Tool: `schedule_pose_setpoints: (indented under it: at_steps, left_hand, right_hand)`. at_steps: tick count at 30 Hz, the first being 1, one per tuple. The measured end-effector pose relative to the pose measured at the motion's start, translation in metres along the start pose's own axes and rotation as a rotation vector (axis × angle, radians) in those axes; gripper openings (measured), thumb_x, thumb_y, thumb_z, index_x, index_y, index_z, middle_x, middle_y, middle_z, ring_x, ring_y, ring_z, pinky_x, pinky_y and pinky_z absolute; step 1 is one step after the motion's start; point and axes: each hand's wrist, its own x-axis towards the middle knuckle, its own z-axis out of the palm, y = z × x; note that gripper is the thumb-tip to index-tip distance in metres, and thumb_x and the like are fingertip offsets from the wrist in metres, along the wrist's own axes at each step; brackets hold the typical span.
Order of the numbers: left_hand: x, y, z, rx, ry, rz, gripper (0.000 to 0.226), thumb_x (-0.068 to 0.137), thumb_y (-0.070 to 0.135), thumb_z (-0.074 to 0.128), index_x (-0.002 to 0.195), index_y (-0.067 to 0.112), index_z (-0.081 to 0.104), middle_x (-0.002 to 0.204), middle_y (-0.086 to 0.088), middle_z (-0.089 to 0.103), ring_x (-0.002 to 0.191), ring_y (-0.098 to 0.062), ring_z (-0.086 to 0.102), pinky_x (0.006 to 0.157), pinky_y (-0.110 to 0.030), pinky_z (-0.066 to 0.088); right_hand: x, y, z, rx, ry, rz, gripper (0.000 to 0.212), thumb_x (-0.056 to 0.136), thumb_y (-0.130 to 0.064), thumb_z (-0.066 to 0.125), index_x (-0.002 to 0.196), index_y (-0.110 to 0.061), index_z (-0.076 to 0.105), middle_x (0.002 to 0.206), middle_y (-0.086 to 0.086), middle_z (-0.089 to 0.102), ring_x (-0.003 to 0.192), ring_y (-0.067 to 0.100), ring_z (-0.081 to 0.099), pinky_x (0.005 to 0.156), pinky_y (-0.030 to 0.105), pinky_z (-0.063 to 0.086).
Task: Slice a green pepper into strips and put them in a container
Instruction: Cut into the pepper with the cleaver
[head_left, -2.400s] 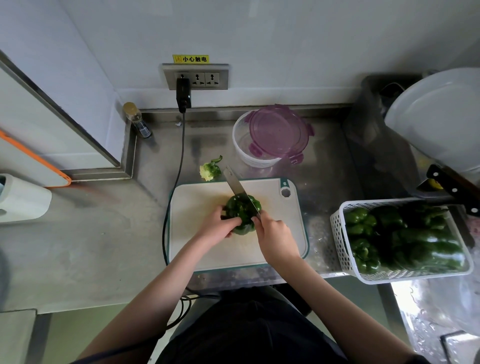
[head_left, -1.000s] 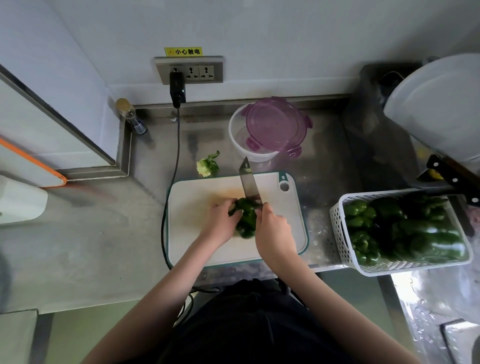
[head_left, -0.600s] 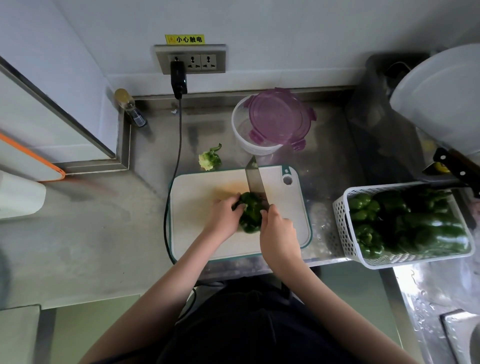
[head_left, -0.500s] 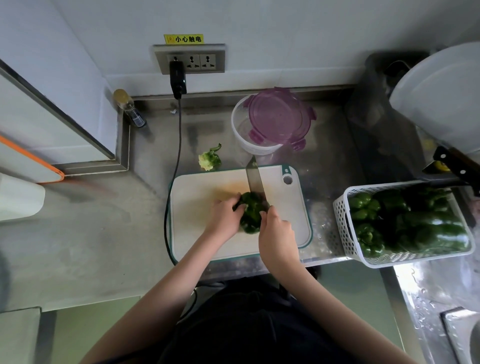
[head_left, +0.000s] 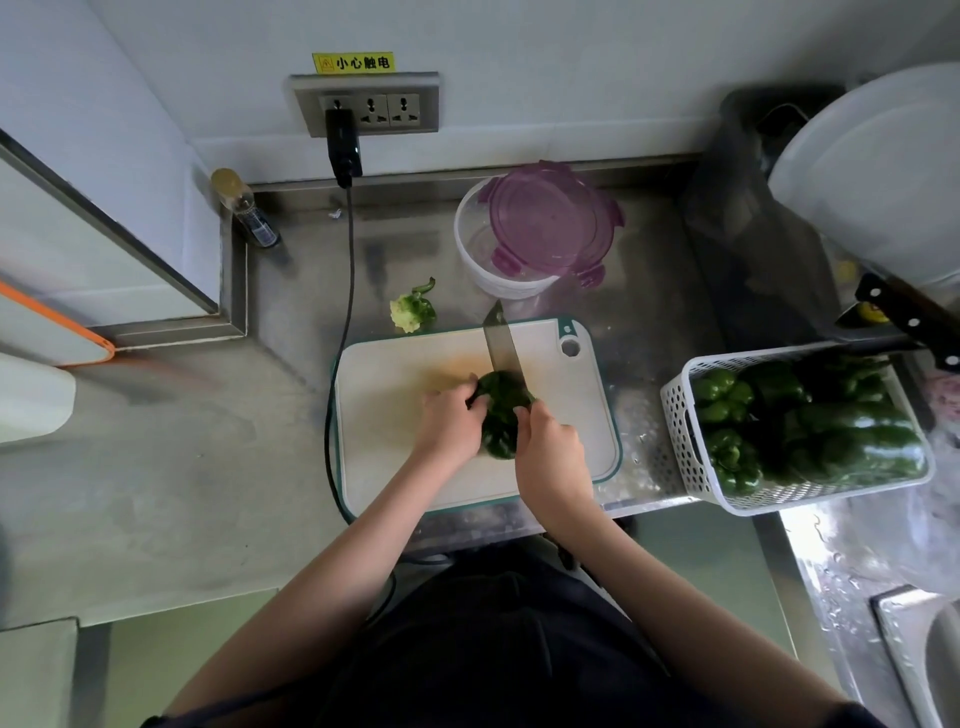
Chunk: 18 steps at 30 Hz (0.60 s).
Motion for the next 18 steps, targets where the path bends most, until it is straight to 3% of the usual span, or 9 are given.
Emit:
schedule_pose_setpoints:
  at_steps: [3,10,18]
  left_hand:
    - [-0.004,0.002,0.002,-0.002,0.025,-0.003,0.046,0.1,0.027,0.04,0.145,0.017,0.036,0.133,-0.02,0.043,0.124,-0.031,0.041,0.102,-0.036,0.038]
    - [-0.006,0.007,0.002,0.033,0.04,0.0,0.043,0.101,0.028,0.038,0.142,0.019,0.04,0.131,-0.018,0.042,0.111,-0.031,0.05,0.093,-0.031,0.041]
    - [-0.008,0.006,0.0,0.061,0.055,-0.015,0.044,0.101,0.03,0.038,0.143,0.021,0.038,0.133,-0.018,0.039,0.109,-0.029,0.051,0.09,-0.028,0.039]
  right_hand:
    - [-0.01,0.008,0.001,-0.005,0.003,0.004,0.031,0.103,-0.035,0.022,0.096,-0.012,0.042,0.066,0.003,0.048,0.056,0.018,0.048,0.044,0.029,0.032]
    - [-0.005,0.006,0.019,0.008,-0.023,0.03,0.031,0.103,-0.035,0.022,0.094,-0.012,0.04,0.068,0.002,0.046,0.071,0.03,0.057,0.059,0.037,0.048]
    - [-0.008,0.017,0.028,0.159,-0.028,-0.009,0.028,0.102,-0.037,0.023,0.09,-0.015,0.034,0.067,0.005,0.051,0.064,0.031,0.054,0.054,0.038,0.042]
